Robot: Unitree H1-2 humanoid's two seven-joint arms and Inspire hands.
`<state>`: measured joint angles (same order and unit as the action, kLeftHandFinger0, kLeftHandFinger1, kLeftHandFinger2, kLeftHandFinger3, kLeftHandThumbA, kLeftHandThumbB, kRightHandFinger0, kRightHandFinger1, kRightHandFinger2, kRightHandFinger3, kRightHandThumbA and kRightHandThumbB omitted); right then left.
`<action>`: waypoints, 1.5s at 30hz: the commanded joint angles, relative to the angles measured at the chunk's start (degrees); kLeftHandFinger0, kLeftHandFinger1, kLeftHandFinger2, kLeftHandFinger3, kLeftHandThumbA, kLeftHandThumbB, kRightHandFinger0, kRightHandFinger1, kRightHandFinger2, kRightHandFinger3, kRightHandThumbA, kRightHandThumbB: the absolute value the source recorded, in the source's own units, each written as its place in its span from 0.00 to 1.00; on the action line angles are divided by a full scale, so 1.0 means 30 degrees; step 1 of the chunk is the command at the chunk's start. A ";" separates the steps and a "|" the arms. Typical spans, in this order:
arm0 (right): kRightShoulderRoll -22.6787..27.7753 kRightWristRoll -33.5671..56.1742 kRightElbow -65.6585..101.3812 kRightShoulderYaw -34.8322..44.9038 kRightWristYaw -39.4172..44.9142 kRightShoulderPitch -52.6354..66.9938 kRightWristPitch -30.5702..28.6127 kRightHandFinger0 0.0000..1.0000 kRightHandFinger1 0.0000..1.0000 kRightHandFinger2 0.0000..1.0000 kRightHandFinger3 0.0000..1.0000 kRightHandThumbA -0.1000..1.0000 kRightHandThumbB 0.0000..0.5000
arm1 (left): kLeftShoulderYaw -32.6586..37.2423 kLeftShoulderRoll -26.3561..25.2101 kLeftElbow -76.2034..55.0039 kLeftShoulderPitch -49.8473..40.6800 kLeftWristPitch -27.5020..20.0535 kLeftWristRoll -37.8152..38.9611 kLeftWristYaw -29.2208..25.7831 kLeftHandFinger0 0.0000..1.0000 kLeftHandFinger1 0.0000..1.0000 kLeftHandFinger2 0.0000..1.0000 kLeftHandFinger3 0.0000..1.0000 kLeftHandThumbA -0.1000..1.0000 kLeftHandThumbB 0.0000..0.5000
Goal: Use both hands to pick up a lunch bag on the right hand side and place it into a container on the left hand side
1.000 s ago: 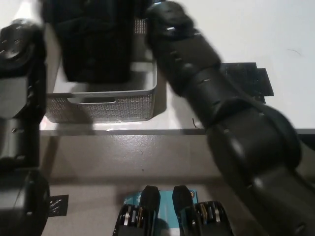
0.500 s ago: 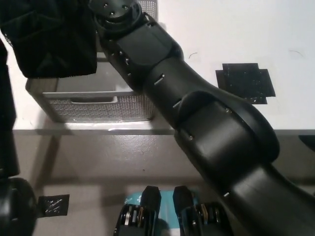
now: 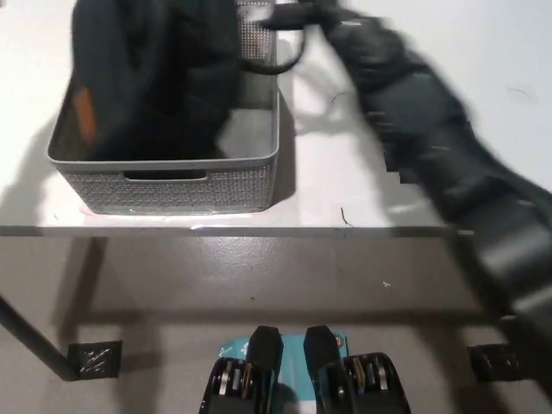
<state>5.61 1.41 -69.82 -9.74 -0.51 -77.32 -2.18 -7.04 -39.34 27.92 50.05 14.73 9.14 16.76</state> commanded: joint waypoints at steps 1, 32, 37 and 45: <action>0.2273 0.1079 0.4779 0.1846 0.1289 0.1081 -0.0647 1.00 1.00 1.00 1.00 0.67 0.13 | -0.0239 -0.2374 -0.0587 -0.0350 -0.0295 0.0132 0.1862 1.00 1.00 1.00 1.00 1.00 0.21; 0.1143 0.6903 3.0550 0.5290 0.2112 1.8278 0.1405 1.00 1.00 1.00 1.00 1.00 0.32 | -0.1880 0.5332 -1.8364 -1.1293 -0.1628 0.1436 -0.0436 1.00 1.00 1.00 1.00 1.00 0.33; -0.0414 0.7454 3.0281 0.4832 0.2364 2.2000 0.1076 1.00 1.00 1.00 1.00 1.00 0.32 | -0.1448 0.6968 -1.8038 -1.3195 -0.2384 0.1037 -0.0172 1.00 1.00 1.00 1.00 1.00 0.34; -0.2662 0.7957 2.8194 0.3677 0.3554 2.5129 0.1244 0.99 1.00 1.00 1.00 1.00 0.29 | 0.0257 0.8554 -1.5428 -1.5544 -0.4565 0.0273 0.0963 1.00 1.00 1.00 1.00 1.00 0.14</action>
<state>-0.19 21.20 14.73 3.97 6.28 -2.41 3.97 -8.56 -13.98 -19.72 4.80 9.78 12.58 19.40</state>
